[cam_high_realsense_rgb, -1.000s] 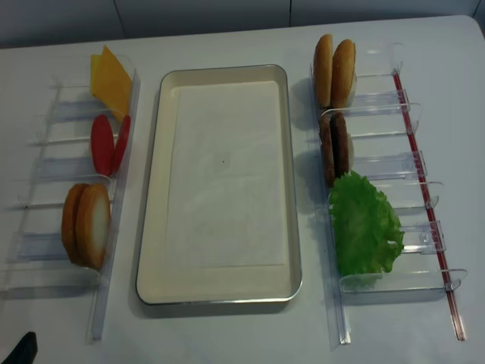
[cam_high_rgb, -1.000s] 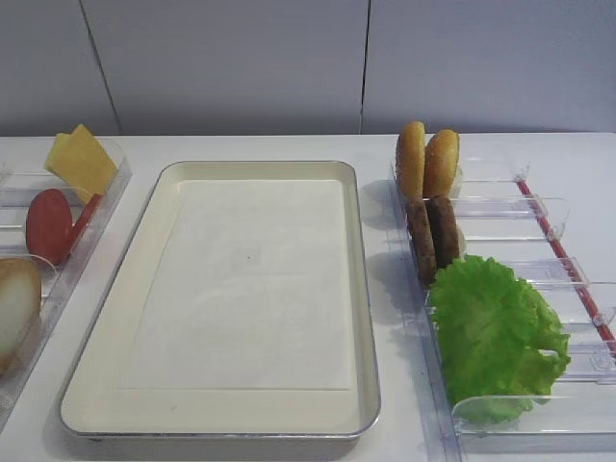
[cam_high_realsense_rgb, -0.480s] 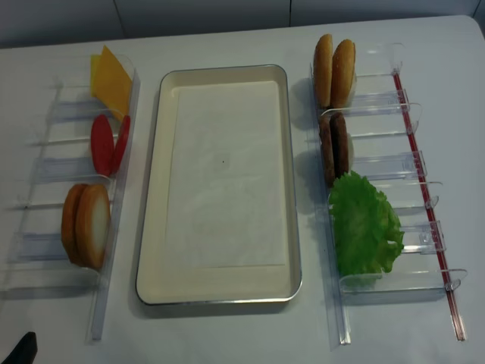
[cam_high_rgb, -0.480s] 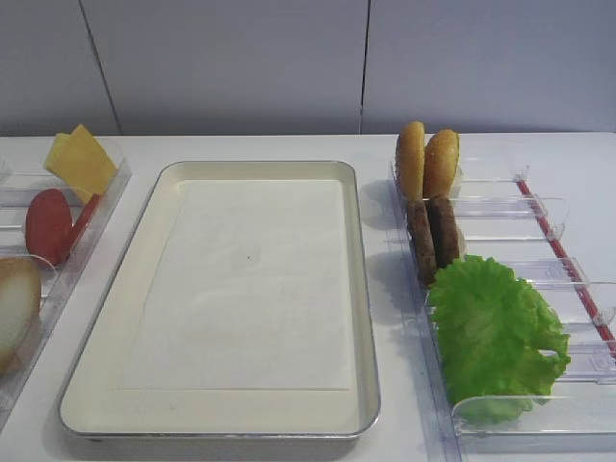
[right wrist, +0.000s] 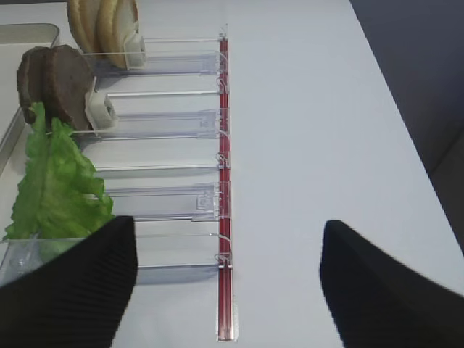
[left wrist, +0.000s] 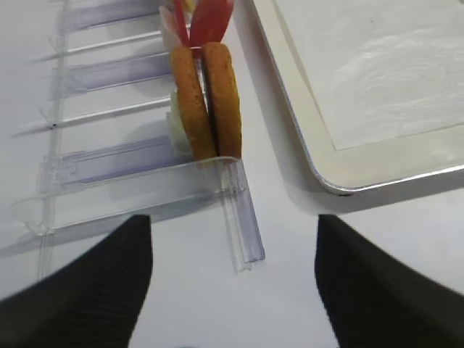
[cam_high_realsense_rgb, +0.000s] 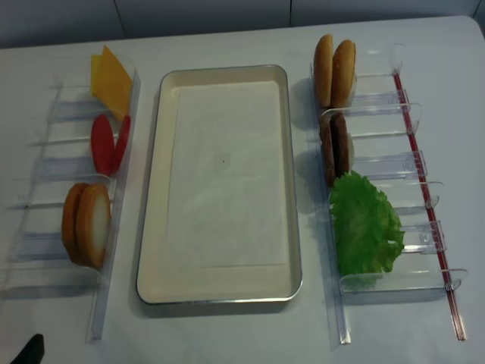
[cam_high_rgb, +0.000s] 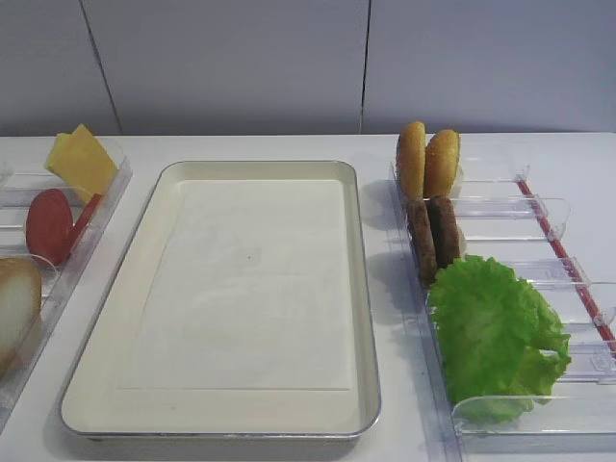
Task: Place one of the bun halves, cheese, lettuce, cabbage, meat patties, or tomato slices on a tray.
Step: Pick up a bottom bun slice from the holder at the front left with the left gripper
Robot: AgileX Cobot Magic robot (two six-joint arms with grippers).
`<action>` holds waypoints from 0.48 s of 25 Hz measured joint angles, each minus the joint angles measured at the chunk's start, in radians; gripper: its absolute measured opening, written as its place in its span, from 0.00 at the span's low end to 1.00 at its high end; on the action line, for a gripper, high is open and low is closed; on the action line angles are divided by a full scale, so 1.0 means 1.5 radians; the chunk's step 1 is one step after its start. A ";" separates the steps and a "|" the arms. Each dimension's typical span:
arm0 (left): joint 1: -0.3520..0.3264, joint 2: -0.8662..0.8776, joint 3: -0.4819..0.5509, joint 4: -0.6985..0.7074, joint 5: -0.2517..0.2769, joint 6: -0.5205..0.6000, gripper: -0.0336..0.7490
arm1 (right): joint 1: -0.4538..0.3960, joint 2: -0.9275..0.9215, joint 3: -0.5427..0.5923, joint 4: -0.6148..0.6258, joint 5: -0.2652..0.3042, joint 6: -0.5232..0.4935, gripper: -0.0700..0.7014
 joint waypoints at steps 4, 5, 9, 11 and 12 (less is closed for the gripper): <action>0.000 0.108 -0.056 -0.013 -0.002 0.015 0.65 | 0.000 0.000 0.000 0.000 0.000 0.000 0.82; 0.000 0.131 -0.066 -0.013 -0.006 0.017 0.65 | 0.000 0.000 0.000 0.000 0.000 0.000 0.82; 0.000 0.219 -0.094 -0.020 -0.028 0.018 0.65 | 0.000 0.000 0.000 0.000 0.000 0.000 0.82; 0.000 0.269 -0.105 -0.035 -0.035 0.020 0.65 | 0.000 0.000 0.000 0.000 0.000 0.000 0.82; 0.000 0.299 -0.110 -0.041 -0.036 0.019 0.65 | 0.000 0.000 0.000 0.000 0.000 0.000 0.82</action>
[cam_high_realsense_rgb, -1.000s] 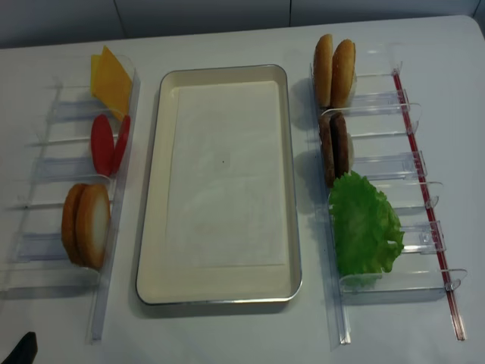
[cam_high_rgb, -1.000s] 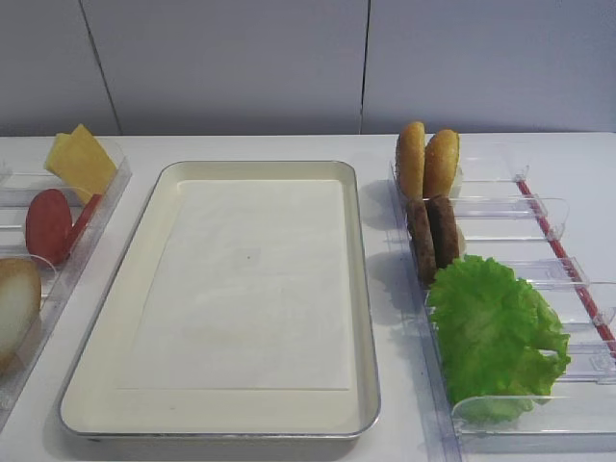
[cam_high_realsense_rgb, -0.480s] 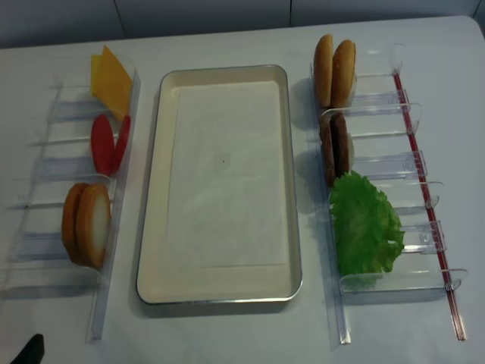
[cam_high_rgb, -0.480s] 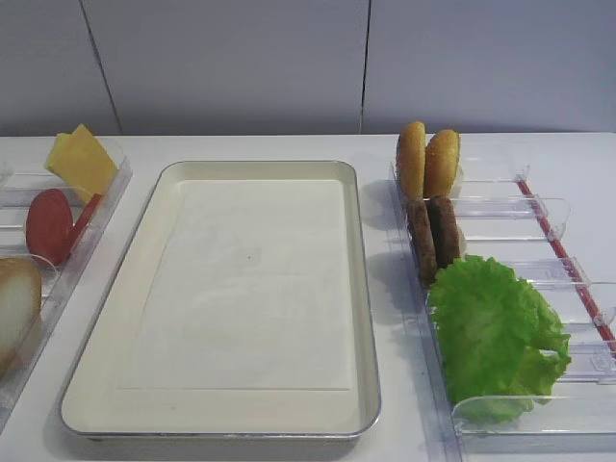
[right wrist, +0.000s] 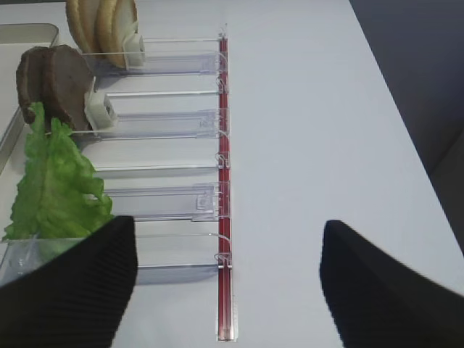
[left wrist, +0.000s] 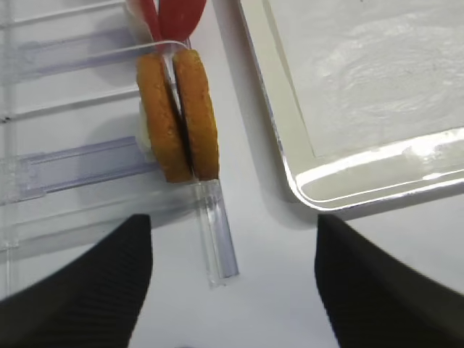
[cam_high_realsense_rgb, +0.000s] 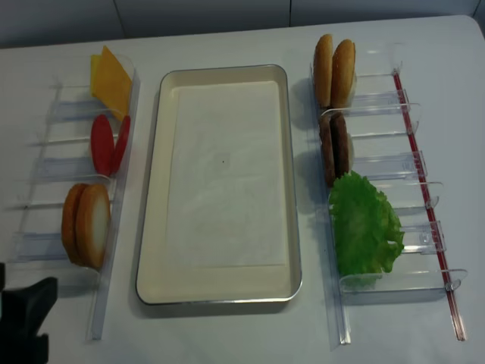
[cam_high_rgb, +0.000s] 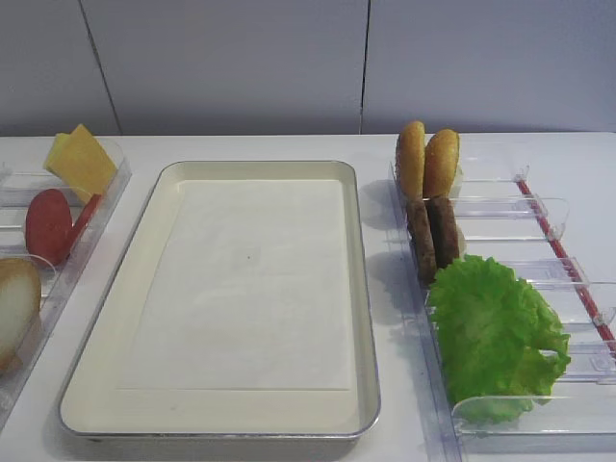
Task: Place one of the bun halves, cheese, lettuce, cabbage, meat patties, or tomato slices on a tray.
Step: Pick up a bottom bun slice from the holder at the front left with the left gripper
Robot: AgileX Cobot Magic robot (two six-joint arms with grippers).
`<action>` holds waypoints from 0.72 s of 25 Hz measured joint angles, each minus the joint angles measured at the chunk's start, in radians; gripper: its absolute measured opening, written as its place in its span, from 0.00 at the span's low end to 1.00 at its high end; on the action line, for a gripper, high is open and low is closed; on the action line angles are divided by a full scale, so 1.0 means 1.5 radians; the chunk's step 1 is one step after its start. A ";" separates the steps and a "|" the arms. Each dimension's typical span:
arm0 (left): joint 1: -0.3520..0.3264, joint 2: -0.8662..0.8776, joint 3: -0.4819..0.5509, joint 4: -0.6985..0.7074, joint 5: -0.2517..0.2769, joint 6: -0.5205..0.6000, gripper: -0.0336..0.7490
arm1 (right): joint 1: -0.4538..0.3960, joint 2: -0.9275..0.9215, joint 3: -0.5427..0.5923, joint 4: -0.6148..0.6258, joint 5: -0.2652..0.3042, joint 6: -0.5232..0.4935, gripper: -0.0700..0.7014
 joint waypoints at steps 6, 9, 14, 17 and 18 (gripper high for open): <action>0.000 0.168 -0.041 -0.017 -0.028 -0.002 0.62 | 0.000 0.000 0.000 0.000 0.000 0.000 0.82; 0.000 0.243 -0.074 -0.017 -0.040 -0.002 0.59 | 0.000 0.000 0.000 0.000 0.000 0.000 0.82; 0.000 0.352 -0.130 -0.026 -0.045 -0.008 0.59 | 0.000 0.000 0.000 0.000 0.000 0.000 0.82; -0.001 0.399 -0.149 -0.026 -0.049 -0.008 0.58 | 0.000 0.000 0.000 0.000 0.000 0.000 0.82; -0.001 0.411 -0.154 -0.026 -0.050 -0.008 0.58 | 0.000 0.000 0.000 0.000 0.000 0.000 0.82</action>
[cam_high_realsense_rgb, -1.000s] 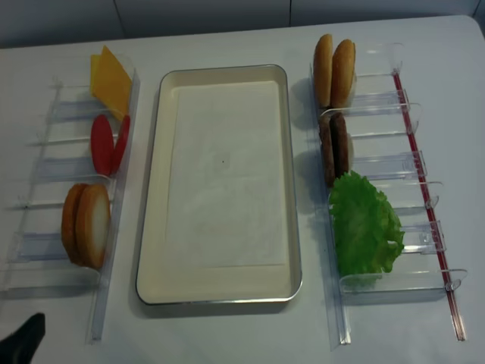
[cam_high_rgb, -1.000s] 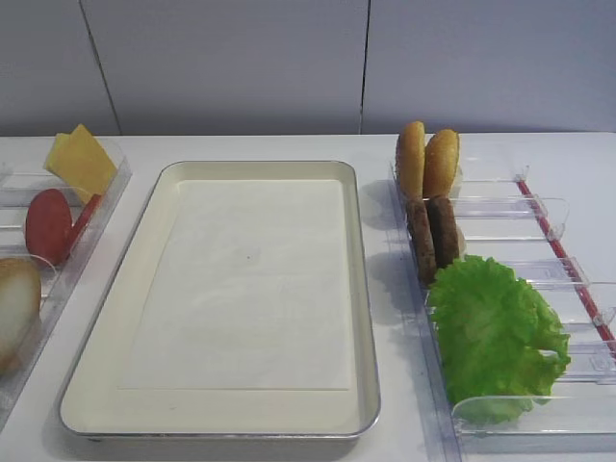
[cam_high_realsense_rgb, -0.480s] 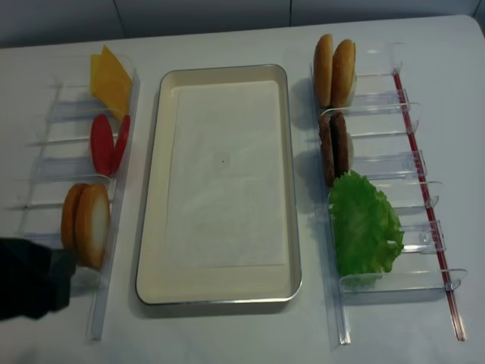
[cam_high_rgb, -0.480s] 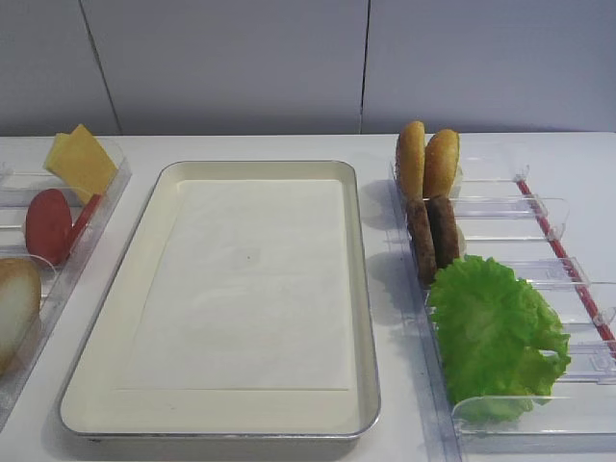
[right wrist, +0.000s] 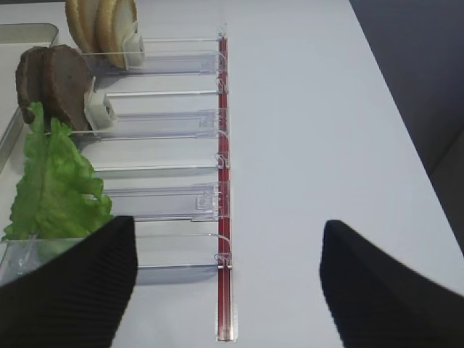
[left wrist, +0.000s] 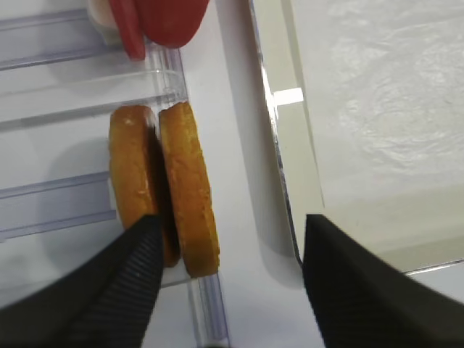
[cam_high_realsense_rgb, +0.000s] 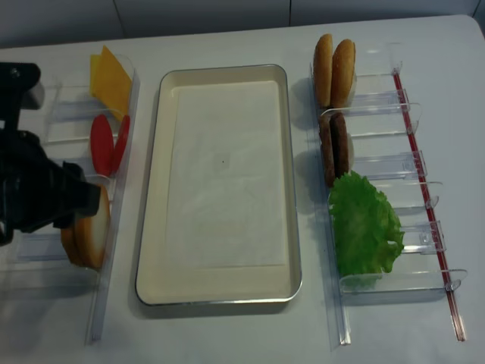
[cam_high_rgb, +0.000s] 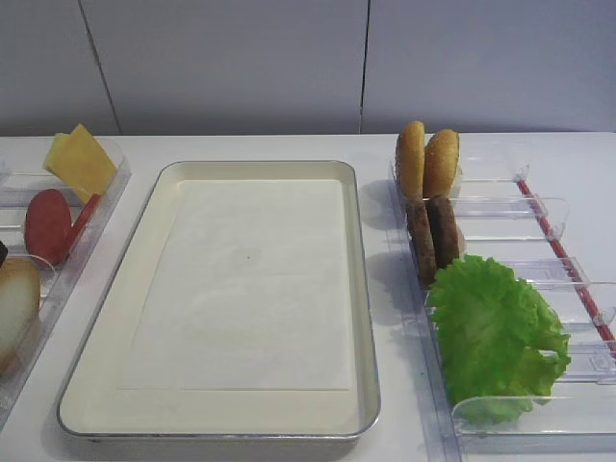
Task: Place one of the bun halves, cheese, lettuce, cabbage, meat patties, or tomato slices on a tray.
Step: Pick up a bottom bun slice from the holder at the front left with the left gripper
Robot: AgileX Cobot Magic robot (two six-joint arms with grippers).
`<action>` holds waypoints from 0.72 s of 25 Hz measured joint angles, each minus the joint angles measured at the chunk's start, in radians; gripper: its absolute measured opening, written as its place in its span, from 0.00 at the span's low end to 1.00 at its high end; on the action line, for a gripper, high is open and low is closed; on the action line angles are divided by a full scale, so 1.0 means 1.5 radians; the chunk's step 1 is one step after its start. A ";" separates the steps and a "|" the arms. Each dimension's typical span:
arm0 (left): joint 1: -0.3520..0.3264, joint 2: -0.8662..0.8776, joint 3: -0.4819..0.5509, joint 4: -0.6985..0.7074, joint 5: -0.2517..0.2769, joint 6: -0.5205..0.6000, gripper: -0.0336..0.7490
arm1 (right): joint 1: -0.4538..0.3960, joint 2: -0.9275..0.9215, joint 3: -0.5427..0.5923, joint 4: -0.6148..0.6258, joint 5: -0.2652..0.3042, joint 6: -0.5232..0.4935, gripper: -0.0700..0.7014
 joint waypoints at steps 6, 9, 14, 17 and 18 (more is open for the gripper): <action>0.000 0.043 -0.005 -0.002 -0.018 0.000 0.58 | 0.000 0.000 0.000 0.000 0.000 0.000 0.82; 0.000 0.055 -0.005 -0.003 -0.027 0.006 0.58 | 0.000 0.000 0.000 0.000 0.000 0.000 0.82; 0.000 0.077 -0.005 -0.018 -0.037 0.015 0.58 | 0.000 0.000 0.000 0.000 0.000 0.000 0.82; 0.000 0.090 -0.006 -0.020 -0.040 0.016 0.58 | 0.000 0.000 0.000 0.000 0.000 0.000 0.82; 0.000 0.093 -0.006 -0.020 -0.040 0.016 0.58 | 0.000 0.000 0.000 0.000 0.000 0.000 0.82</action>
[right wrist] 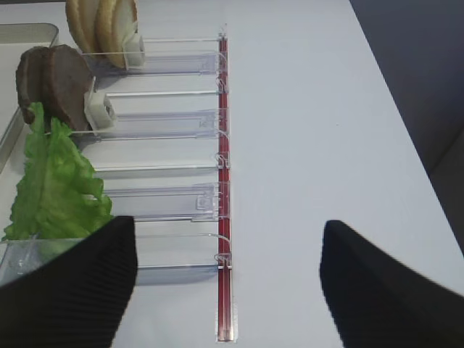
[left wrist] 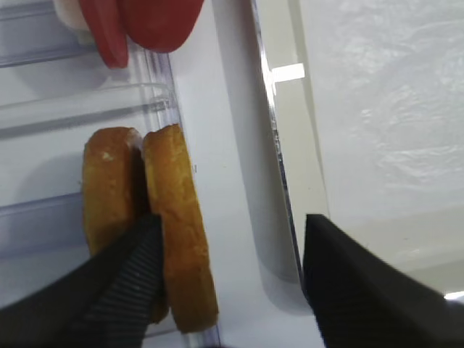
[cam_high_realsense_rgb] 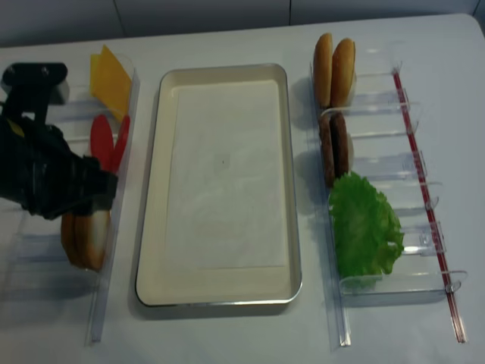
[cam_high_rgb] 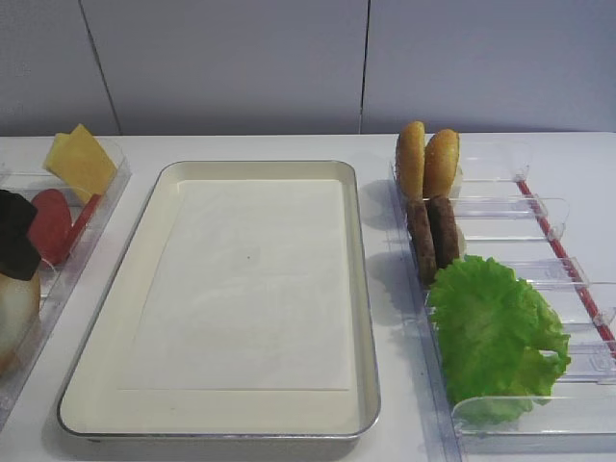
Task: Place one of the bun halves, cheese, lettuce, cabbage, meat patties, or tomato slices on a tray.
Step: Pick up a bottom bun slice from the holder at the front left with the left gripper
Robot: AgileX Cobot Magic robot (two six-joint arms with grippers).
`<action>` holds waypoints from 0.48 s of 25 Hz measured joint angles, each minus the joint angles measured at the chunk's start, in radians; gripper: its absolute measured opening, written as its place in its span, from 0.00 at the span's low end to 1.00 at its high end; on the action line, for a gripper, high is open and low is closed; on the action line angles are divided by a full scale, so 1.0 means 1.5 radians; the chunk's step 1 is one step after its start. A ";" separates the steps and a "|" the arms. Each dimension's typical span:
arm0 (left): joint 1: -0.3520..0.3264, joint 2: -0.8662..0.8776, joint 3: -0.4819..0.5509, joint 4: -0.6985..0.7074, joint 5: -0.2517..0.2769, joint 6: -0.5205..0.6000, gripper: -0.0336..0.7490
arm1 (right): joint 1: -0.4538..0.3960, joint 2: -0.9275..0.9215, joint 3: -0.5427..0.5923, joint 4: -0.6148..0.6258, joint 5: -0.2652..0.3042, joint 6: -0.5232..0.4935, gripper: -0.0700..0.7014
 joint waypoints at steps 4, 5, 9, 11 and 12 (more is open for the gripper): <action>0.000 0.015 0.000 0.001 -0.002 0.002 0.58 | 0.000 0.000 0.000 0.000 0.000 0.000 0.82; 0.000 0.016 0.000 0.004 -0.005 0.002 0.58 | 0.000 0.000 0.000 0.000 0.000 0.000 0.82; 0.000 0.016 0.000 0.030 -0.006 0.002 0.58 | 0.000 0.000 0.000 0.000 0.000 0.000 0.82; 0.000 0.016 0.000 0.037 -0.006 0.000 0.58 | 0.000 0.000 0.000 0.000 0.000 0.000 0.82; 0.000 0.016 0.000 0.037 -0.006 0.000 0.58 | 0.000 0.000 0.000 0.000 0.000 0.000 0.82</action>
